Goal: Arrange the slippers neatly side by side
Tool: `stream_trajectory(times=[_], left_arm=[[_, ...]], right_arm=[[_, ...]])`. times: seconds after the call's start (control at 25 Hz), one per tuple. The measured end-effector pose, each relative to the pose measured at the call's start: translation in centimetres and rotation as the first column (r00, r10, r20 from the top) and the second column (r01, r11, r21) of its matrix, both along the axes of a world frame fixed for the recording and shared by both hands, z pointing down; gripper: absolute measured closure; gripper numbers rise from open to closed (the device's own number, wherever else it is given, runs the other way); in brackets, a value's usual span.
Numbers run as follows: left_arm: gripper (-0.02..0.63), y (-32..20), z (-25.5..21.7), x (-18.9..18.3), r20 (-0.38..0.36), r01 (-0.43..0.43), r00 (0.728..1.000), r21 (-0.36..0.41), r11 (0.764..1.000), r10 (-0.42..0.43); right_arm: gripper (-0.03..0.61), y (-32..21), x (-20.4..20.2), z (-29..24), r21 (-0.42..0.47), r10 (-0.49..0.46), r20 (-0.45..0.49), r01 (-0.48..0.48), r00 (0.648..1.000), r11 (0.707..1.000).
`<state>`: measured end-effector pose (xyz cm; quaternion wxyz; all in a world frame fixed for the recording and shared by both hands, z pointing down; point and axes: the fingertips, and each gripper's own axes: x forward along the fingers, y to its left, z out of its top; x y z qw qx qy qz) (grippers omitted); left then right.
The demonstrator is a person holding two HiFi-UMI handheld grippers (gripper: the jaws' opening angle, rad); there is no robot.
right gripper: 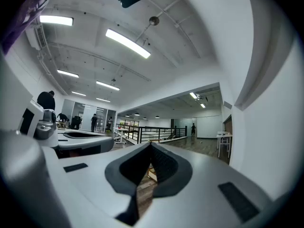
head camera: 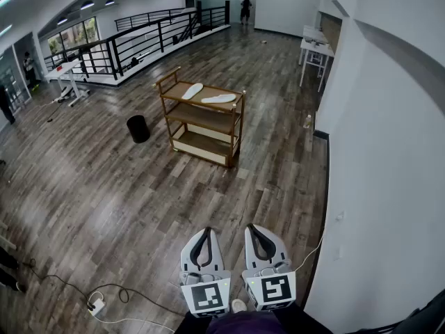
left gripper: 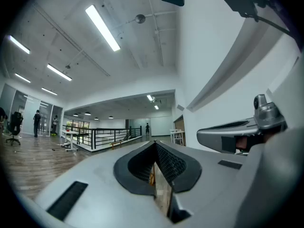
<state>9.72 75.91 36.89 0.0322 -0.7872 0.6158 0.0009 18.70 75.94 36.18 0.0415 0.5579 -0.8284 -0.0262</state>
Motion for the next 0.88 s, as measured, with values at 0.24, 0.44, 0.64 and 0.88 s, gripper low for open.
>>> stream_trajectory(times=[0.24, 0.44, 0.64, 0.88], left_arm=[[0.612, 0.2, 0.5, -0.1, 0.007, 0.003, 1.0, -0.015, 1.0, -0.003], [0.612, 0.2, 0.4, 0.0, 0.002, 0.007, 1.0, -0.01, 1.0, -0.007], [0.612, 0.0, 0.9, -0.9, -0.013, 0.029, 1.0, -0.032, 0.999, -0.029], [0.612, 0.2, 1.8, -3.3, -0.054, 0.07, 0.996, -0.06, 0.996, -0.074]], right_arm=[[0.58, 0.2, -0.2, 0.3, 0.008, -0.01, -0.013, 0.01, 1.0, 1.0], [0.58, 0.2, 0.0, 0.2, 0.002, -0.003, -0.005, 0.003, 1.0, 1.0], [0.58, 0.0, 0.5, 0.5, -0.01, 0.013, 0.017, -0.013, 1.0, 1.0], [0.58, -0.2, 0.2, 1.9, -0.066, 0.042, 0.029, -0.04, 0.999, 0.997]])
